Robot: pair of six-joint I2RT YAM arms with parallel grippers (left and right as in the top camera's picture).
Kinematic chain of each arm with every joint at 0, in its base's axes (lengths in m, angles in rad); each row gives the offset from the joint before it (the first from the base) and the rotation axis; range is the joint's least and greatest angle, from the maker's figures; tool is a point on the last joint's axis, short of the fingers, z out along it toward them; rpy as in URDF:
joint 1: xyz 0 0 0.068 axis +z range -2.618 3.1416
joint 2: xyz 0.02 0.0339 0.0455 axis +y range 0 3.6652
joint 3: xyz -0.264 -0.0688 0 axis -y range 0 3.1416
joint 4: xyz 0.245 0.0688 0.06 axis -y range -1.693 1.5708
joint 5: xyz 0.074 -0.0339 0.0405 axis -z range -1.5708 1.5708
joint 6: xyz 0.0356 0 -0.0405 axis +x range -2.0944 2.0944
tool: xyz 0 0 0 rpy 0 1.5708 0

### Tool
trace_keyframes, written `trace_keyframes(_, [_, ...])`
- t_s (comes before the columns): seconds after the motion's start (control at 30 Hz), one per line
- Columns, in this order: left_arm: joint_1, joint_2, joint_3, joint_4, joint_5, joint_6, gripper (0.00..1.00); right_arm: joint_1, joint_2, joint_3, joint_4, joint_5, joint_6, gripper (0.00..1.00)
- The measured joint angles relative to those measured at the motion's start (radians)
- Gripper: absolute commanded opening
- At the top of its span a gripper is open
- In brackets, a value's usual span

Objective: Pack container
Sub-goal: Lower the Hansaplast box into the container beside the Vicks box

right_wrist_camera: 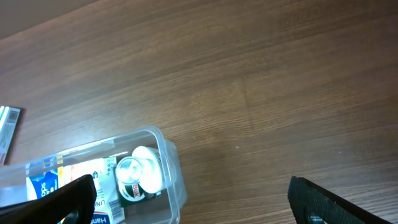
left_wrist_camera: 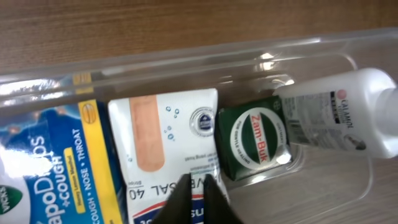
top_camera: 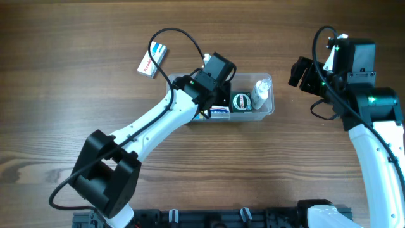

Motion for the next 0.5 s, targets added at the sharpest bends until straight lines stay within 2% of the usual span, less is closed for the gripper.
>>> trace_keyframes(0.5, [-0.013,0.079,0.0,0.022,-0.011,0.0,0.04,0.0,0.0,0.0,0.0,0.0,0.0,1.0])
